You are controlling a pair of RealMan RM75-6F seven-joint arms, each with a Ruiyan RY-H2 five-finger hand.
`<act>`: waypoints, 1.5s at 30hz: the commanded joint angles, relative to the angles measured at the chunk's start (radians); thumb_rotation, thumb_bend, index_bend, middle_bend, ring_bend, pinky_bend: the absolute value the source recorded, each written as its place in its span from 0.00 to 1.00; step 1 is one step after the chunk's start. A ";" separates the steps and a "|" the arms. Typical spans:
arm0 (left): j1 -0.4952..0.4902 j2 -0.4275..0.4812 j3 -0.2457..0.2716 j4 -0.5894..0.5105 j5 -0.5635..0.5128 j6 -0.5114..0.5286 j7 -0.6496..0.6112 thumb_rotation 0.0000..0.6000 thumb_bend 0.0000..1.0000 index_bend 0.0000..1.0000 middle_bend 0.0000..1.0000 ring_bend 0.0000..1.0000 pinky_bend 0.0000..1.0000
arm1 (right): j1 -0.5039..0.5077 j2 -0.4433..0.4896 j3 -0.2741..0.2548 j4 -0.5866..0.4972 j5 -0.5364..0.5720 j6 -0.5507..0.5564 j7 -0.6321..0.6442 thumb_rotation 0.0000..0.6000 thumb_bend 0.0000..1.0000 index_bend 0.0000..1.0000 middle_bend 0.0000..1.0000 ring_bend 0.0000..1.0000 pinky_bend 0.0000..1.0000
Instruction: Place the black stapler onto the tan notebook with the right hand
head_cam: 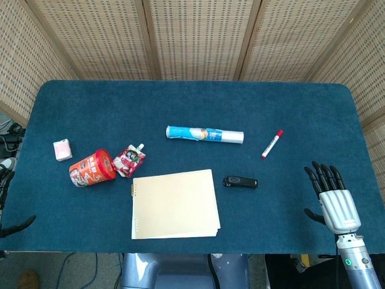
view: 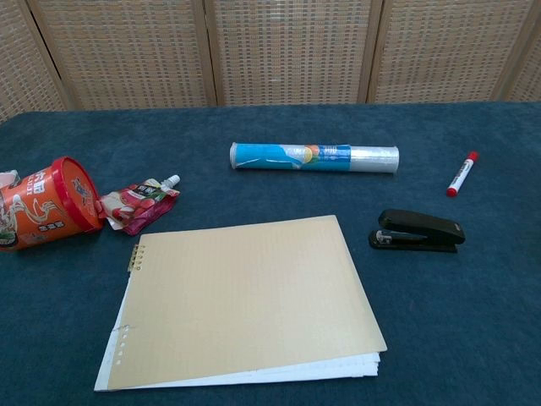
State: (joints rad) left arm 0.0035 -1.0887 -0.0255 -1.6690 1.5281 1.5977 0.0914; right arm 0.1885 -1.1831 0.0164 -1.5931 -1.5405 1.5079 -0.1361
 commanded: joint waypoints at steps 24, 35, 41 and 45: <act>-0.028 -0.017 -0.025 0.008 -0.061 -0.062 0.028 1.00 0.00 0.00 0.00 0.00 0.00 | 0.303 -0.147 0.186 -0.005 0.321 -0.465 -0.128 1.00 0.06 0.17 0.28 0.25 0.33; -0.047 -0.028 -0.033 0.023 -0.091 -0.099 0.034 1.00 0.00 0.00 0.00 0.00 0.00 | 0.382 -0.359 0.187 0.135 0.439 -0.488 -0.259 1.00 0.17 0.34 0.41 0.38 0.41; -0.055 -0.034 -0.035 0.026 -0.109 -0.117 0.047 1.00 0.00 0.00 0.00 0.00 0.00 | 0.402 -0.430 0.164 0.197 0.427 -0.485 -0.285 1.00 0.25 0.40 0.46 0.43 0.44; -0.056 -0.036 -0.038 0.026 -0.115 -0.117 0.054 1.00 0.00 0.00 0.00 0.00 0.00 | 0.411 -0.480 0.140 0.259 0.397 -0.490 -0.274 1.00 0.29 0.44 0.49 0.46 0.46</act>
State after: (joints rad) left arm -0.0526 -1.1247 -0.0629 -1.6435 1.4138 1.4798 0.1442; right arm 0.5939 -1.6414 0.1696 -1.3588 -1.1270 1.0192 -0.4149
